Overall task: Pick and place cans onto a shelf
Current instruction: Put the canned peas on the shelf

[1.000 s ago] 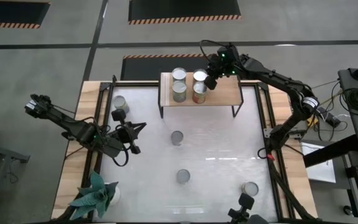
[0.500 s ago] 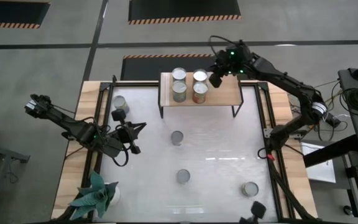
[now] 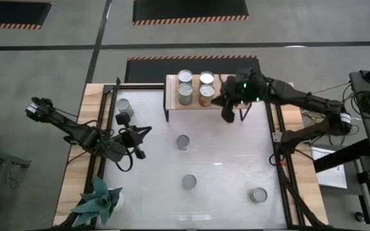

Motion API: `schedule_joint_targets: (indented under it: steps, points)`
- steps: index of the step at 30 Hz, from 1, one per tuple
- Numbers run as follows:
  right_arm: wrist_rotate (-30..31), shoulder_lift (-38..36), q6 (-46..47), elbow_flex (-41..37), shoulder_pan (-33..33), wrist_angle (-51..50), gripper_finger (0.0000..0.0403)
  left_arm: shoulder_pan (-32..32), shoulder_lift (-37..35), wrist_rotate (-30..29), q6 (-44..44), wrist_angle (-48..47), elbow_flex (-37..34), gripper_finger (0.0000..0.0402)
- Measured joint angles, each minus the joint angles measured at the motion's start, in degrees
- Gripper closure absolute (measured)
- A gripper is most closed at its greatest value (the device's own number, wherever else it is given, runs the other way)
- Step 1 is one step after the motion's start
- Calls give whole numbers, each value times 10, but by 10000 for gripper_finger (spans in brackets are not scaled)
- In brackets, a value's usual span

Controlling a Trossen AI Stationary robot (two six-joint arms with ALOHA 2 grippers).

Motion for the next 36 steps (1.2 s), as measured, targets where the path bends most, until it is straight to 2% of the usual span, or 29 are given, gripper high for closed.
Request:
schedule_joint_targets:
  steps: [3,8,14,25,30,36]
  points:
    - [5,2,3,-20,28,-1,374,0,0,0,0,1,0,402]
    - [46,5,24,-58,35,-2,374,0,0,0,2,1,0,402]
    - [47,5,78,-89,53,1,374,0,0,0,2,1,0,402]
    - [50,7,174,-134,177,33,374,0,0,6,2,7,0,402]
    - [115,7,205,-140,242,37,375,0,0,16,-2,8,0,402]
    - [191,7,192,-159,325,64,374,0,0,16,-15,9,0,402]
